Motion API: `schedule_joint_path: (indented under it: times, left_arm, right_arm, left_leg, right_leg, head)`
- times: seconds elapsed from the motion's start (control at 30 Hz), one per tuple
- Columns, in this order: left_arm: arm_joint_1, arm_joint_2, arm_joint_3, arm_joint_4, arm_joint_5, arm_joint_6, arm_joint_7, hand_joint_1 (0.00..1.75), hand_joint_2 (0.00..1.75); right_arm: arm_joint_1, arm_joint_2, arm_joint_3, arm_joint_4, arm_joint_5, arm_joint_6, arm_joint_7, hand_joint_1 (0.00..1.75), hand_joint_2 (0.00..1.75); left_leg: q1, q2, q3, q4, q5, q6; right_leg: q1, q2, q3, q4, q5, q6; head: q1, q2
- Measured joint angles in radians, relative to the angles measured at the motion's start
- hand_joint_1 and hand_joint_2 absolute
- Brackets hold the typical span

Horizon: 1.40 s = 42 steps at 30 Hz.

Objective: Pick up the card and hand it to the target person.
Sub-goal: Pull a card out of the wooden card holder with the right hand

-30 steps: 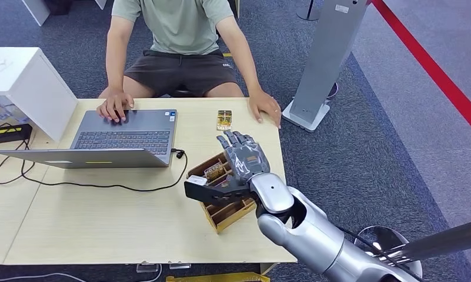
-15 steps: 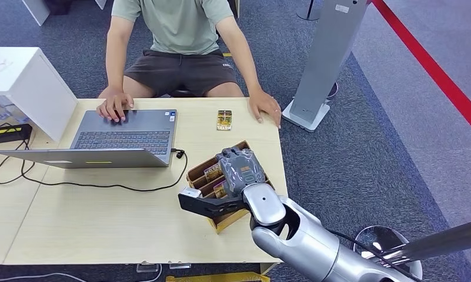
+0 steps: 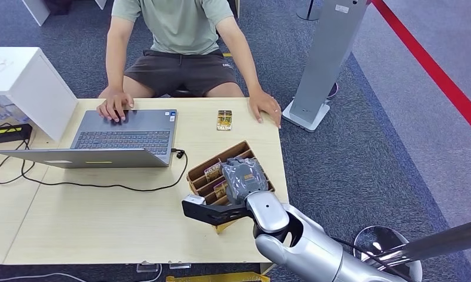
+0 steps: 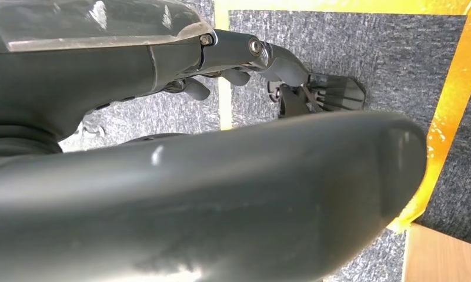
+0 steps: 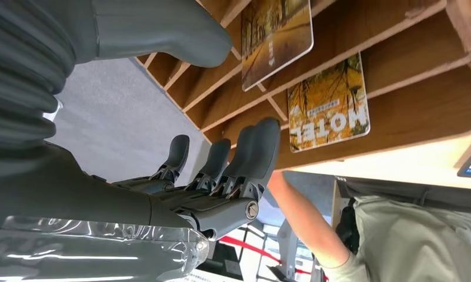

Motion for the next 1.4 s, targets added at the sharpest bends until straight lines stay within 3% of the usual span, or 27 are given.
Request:
schedule_joint_path:
  times: [0.2,0.73,1.0,1.4]
  left_arm:
    - [0.000,0.000,0.000,0.000,-0.001,0.001,0.001,0.00,0.00]
    - [0.000,0.002,0.000,0.000,-0.010,-0.002,0.000,0.00,0.00]
    - [0.000,0.001,0.000,0.000,-0.010,-0.002,0.000,0.00,0.00]
    - [0.000,0.001,0.000,0.000,-0.010,-0.003,0.000,0.00,0.00]
  right_arm:
    - [0.012,-0.004,0.003,0.000,-0.009,0.000,0.000,0.74,1.75]
    - [0.018,-0.002,0.027,0.050,-0.034,-0.006,-0.005,0.82,1.75]
    - [0.019,0.002,0.032,0.060,-0.040,-0.012,-0.006,1.31,1.75]
    - [0.019,0.003,0.033,0.062,-0.041,-0.012,-0.006,1.41,1.75]
  left_leg:
    - [0.000,0.000,0.000,0.000,0.000,0.000]
    - [0.000,0.000,0.000,0.000,0.000,0.000]
    - [0.000,0.000,0.000,0.000,0.000,0.000]
    - [0.000,0.000,0.000,0.000,0.000,0.000]
  right_leg:
    - [0.000,0.000,0.000,0.000,0.000,0.000]
    - [0.000,0.000,0.000,0.000,0.000,0.000]
    - [0.000,0.000,0.000,0.000,0.000,0.000]
    - [0.000,0.000,0.000,0.000,0.000,0.000]
  head:
    - [0.000,0.000]
    - [0.000,0.000]
    - [0.000,0.000]
    - [0.000,0.000]
